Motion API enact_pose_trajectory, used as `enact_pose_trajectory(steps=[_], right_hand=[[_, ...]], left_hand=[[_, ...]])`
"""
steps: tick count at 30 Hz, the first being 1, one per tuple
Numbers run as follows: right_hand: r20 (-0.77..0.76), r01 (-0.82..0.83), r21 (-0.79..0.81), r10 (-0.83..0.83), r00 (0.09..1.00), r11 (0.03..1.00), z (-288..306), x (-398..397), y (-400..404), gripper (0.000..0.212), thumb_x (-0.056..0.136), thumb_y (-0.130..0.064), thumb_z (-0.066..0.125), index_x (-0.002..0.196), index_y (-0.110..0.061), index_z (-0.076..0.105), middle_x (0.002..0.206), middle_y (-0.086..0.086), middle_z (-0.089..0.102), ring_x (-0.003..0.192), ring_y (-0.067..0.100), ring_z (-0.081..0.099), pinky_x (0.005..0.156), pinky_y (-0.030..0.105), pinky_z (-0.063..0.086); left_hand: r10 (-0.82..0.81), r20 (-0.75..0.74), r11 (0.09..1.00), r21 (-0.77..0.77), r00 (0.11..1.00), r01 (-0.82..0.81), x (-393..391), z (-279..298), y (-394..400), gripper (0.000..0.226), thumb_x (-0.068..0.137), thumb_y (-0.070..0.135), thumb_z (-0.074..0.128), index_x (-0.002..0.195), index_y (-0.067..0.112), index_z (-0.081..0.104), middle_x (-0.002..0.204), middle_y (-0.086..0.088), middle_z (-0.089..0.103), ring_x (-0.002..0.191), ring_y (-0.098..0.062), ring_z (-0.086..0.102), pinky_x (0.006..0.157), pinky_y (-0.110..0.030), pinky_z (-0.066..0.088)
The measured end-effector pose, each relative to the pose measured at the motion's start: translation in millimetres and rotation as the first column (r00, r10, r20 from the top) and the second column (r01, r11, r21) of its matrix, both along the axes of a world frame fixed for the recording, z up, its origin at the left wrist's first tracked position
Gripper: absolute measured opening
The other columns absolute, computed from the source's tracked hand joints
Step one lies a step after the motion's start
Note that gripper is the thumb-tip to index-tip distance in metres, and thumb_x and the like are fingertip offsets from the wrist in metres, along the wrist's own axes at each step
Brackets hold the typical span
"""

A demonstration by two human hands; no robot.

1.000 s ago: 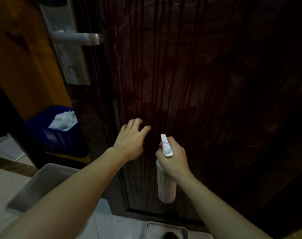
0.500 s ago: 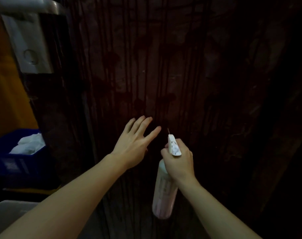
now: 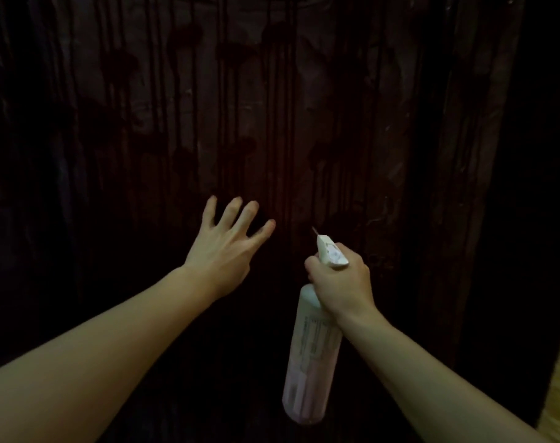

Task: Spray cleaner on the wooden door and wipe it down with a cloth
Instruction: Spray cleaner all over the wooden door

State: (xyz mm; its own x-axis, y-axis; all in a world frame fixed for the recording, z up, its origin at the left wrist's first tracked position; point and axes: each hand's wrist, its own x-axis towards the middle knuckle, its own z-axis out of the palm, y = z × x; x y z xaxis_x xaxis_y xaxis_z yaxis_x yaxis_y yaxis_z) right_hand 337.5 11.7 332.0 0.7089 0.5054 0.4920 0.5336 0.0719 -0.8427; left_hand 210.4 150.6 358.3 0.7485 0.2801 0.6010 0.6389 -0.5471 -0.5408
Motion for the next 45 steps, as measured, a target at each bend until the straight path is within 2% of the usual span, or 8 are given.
enact_pose_trajectory(steps=[7,12,18,23,28,35,39,45], right_hand=[[-0.18,0.007,0.047,0.001,0.984,0.999,-29,34,-22,0.003,0.08,-0.018,0.065,0.08,-0.018,0.062,0.077,0.0,0.062,0.074,0.016,0.059,0.064,0.031,0.045],[-0.142,0.171,0.051,-0.163,0.976,0.984,-41,55,-38,0.006,0.081,-0.018,0.063,0.076,-0.014,0.064,0.076,0.005,0.066,0.073,0.021,0.063,0.067,0.036,0.05],[-0.108,0.235,0.09,-0.225,0.968,0.968,-40,71,-62,0.006,0.083,-0.019,0.064,0.079,-0.015,0.062,0.077,0.002,0.064,0.072,0.016,0.06,0.059,0.029,0.043],[-0.097,0.322,0.083,-0.314,0.944,0.943,-40,79,-76,0.007,0.085,-0.023,0.064,0.083,-0.021,0.058,0.079,-0.003,0.06,0.073,0.012,0.057,0.068,0.032,0.045],[-0.048,0.418,0.033,-0.416,0.908,0.908,-45,84,-86,0.016,0.085,-0.025,0.062,0.072,-0.023,0.054,0.073,-0.003,0.059,0.069,0.014,0.056,0.066,0.031,0.043],[-0.044,0.289,-0.083,-0.293,0.955,0.954,-66,72,-77,0.01,0.086,-0.028,0.063,0.086,-0.02,0.057,0.08,-0.005,0.059,0.072,0.009,0.054,0.066,0.03,0.042],[0.05,0.228,-0.178,-0.223,0.974,0.957,-86,53,-65,0.011,0.085,-0.026,0.064,0.078,-0.022,0.056,0.076,-0.005,0.06,0.069,0.009,0.056,0.057,0.027,0.04],[0.102,0.133,-0.26,-0.109,0.989,0.956,-108,23,-41,0.015,0.082,-0.03,0.064,0.073,-0.023,0.054,0.074,-0.005,0.061,0.069,0.012,0.059,0.064,0.033,0.048]], left_hand=[[0.006,0.032,1.0,-0.027,0.999,-0.005,21,-22,-14,0.085,0.092,0.037,0.051,0.15,0.026,-0.01,0.156,-0.015,-0.012,0.145,-0.035,-0.005,0.116,-0.055,0.004],[-0.006,-0.059,1.0,-0.03,0.998,0.005,40,-34,-24,0.085,0.092,0.039,0.051,0.15,0.026,-0.01,0.156,-0.017,-0.013,0.144,-0.039,-0.006,0.114,-0.059,0.004],[0.03,-0.029,0.999,-0.032,0.999,-0.031,58,-36,-40,0.08,0.092,0.039,0.052,0.151,0.023,0.0,0.154,-0.021,-0.003,0.141,-0.046,0.003,0.113,-0.059,0.016],[0.016,-0.001,0.997,-0.071,1.0,-0.016,67,-34,-51,0.075,0.091,0.039,0.052,0.15,0.017,0.01,0.154,-0.02,0.002,0.142,-0.041,0.007,0.111,-0.059,0.024],[0.02,-0.033,0.993,-0.117,0.999,-0.023,66,-32,-55,0.081,0.09,0.043,0.052,0.151,0.017,0.005,0.157,-0.019,-0.001,0.144,-0.04,0.004,0.112,-0.055,0.024],[-0.054,0.004,0.992,-0.118,0.999,0.054,36,-38,-48,0.076,0.088,0.041,0.052,0.15,0.02,0.013,0.158,-0.014,0.001,0.145,-0.031,0.006,0.115,-0.049,0.022],[-0.003,-0.027,0.99,-0.141,1.0,-0.001,15,-52,-37,0.078,0.089,0.042,0.052,0.15,0.021,0.01,0.158,-0.015,-0.001,0.145,-0.032,0.005,0.113,-0.05,0.025],[0.052,-0.117,0.986,-0.152,0.992,-0.07,-14,-74,-18,0.081,0.09,0.041,0.049,0.152,0.021,0.0,0.157,-0.015,-0.017,0.146,-0.034,-0.008,0.112,-0.053,0.025]])
